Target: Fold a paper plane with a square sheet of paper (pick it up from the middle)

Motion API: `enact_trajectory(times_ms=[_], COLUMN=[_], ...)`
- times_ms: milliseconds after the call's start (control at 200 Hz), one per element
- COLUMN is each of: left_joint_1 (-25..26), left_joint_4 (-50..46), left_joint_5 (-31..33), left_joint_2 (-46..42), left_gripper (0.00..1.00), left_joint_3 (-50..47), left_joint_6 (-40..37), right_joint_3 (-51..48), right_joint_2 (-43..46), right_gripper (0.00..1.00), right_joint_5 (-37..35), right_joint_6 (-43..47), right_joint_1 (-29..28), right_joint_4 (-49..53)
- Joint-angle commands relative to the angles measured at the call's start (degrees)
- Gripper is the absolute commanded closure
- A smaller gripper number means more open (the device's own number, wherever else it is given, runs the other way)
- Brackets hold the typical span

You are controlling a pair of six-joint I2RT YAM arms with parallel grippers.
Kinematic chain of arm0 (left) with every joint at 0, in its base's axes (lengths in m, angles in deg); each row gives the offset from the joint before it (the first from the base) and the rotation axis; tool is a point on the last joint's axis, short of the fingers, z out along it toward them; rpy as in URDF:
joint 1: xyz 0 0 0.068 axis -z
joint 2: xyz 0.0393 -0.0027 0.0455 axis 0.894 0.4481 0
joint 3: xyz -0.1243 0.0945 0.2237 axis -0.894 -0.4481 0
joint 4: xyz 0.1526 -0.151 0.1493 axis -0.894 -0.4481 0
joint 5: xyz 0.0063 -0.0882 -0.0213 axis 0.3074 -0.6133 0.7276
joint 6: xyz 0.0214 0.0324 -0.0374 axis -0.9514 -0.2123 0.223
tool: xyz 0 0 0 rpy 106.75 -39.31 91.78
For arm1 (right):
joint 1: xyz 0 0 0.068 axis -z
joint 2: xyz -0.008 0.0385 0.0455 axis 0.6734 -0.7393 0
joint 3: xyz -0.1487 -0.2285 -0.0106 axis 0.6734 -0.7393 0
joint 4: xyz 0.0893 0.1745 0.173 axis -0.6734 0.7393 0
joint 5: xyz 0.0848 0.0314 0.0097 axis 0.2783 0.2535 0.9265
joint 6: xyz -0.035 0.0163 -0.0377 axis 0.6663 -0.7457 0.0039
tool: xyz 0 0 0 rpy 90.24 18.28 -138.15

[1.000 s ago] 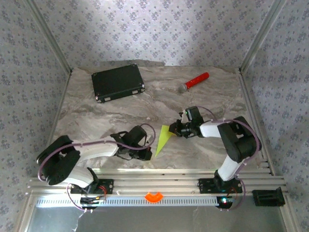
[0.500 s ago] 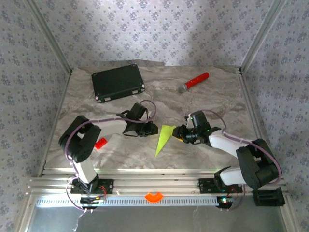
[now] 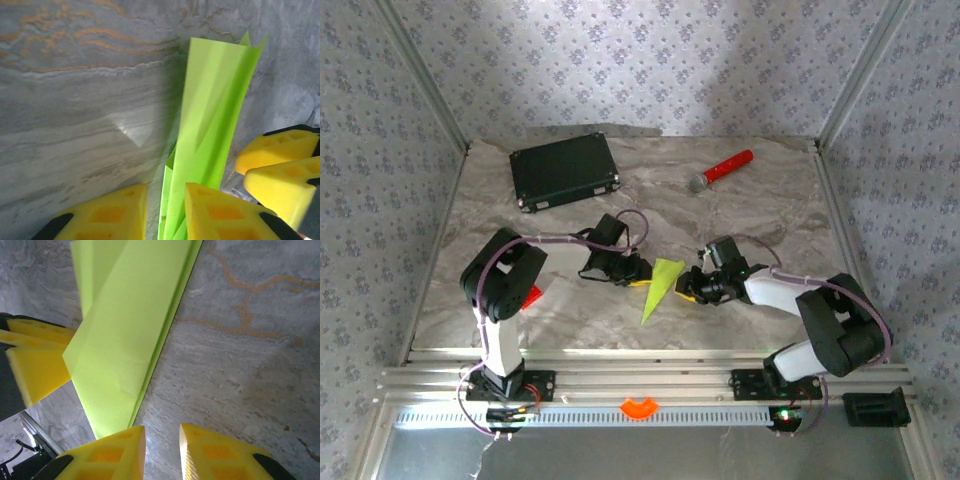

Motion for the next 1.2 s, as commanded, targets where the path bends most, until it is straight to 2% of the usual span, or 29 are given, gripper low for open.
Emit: enact_trajectory(times_ms=[0, 245, 330, 385, 440, 590, 750, 850, 979, 1199], left_joint_1=[0.2, 0.3, 0.5, 0.6, 0.8, 1.5, 4.3, 6.0, 7.0, 7.6], left_joint_4=[1.6, 3.2, 3.0, 2.7, 2.6, 2.2, -2.2, -5.3, -6.2, -8.0], left_joint_5=[-3.8, -7.5, -8.0, -7.8, -6.0, 4.4, 15.8, 19.8, 21.3, 22.8], left_joint_2=[1.9, 2.4, 1.9, 1.4, 0.2, -6.2, -11.0, -11.7, -11.9, -12.7], left_gripper=[0.72, 0.71, 0.74, 0.8, 0.86, 0.92, 0.95, 0.95, 0.95, 0.95], left_joint_3=[1.7, 2.2, 2.3, 2.4, 1.9, -0.7, -0.5, 0.7, 1.2, 1.4], left_joint_6=[-0.8, -1.3, -2.3, -2.8, -2.9, -1.8, -3.5, -4.9, -5.4, -6.3], right_joint_3=[1.3, 2.9, 2.9, 2.7, 2.5, 1.6, 4.5, 7.1, 9.0, 10.1], right_joint_2=[-2.1, -5.6, -5.6, -4.9, -3.7, 1.9, 4.6, 4.1, 1.9, -2.2], right_gripper=[0.76, 0.82, 0.82, 0.81, 0.79, 0.66, 0.55, 0.45, 0.44, 0.54], right_joint_5=[0.0, -0.1, 0.0, -0.3, -0.4, -0.9, -1.1, -2.0, -4.6, -4.7], right_joint_6=[-0.9, -1.0, -1.3, -1.4, -1.8, -3.3, -5.3, -5.7, -6.4, -7.3], right_joint_1=[-0.5, -1.1, -1.1, -1.1, -0.9, -0.5, -2.4, -4.1, -5.5, -5.6], right_joint_4=[-1.4, -1.8, -2.1, -2.0, -1.9, -1.8, -1.1, 0.2, 1.6, 2.3])
